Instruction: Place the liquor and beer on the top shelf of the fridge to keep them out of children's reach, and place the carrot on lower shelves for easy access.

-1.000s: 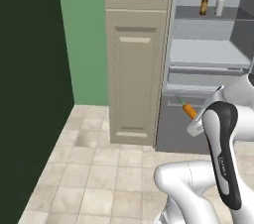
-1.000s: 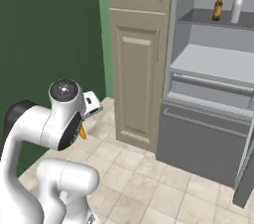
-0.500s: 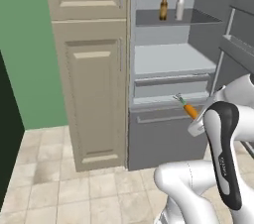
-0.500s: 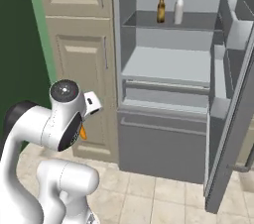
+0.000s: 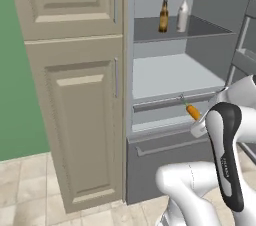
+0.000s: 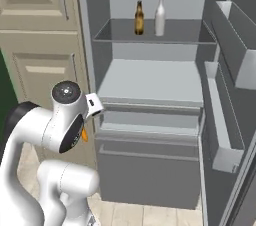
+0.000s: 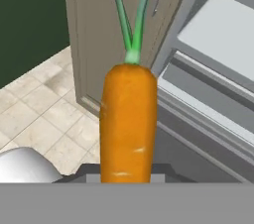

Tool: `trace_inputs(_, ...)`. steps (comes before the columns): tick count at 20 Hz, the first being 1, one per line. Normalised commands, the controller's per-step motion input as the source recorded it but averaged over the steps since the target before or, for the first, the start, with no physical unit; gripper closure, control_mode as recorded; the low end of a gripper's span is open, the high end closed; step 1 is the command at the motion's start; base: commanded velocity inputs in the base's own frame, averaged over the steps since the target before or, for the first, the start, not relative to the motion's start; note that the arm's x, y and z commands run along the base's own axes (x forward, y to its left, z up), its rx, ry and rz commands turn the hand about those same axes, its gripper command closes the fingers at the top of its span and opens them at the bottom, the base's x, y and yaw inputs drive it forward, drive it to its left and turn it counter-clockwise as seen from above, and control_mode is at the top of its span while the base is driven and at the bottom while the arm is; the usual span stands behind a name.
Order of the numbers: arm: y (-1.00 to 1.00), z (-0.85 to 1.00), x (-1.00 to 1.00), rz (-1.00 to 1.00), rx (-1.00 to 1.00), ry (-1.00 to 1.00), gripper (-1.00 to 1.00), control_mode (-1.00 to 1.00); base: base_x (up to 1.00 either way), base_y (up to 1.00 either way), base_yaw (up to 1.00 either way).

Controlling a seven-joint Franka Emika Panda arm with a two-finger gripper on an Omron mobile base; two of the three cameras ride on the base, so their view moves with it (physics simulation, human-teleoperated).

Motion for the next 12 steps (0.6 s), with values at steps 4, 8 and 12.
trace_inputs(4,0.00,0.00,0.00,0.00,0.00,0.00,1.00,1.00,0.63,-0.33,-0.11)
trace_inputs(8,0.00,0.00,0.00,0.00,0.00,0.00,1.00,1.00,0.56,-0.51,-0.08)
trace_inputs(12,0.00,0.00,0.00,0.00,0.00,0.00,1.00,1.00,0.51,-0.51,-0.08)
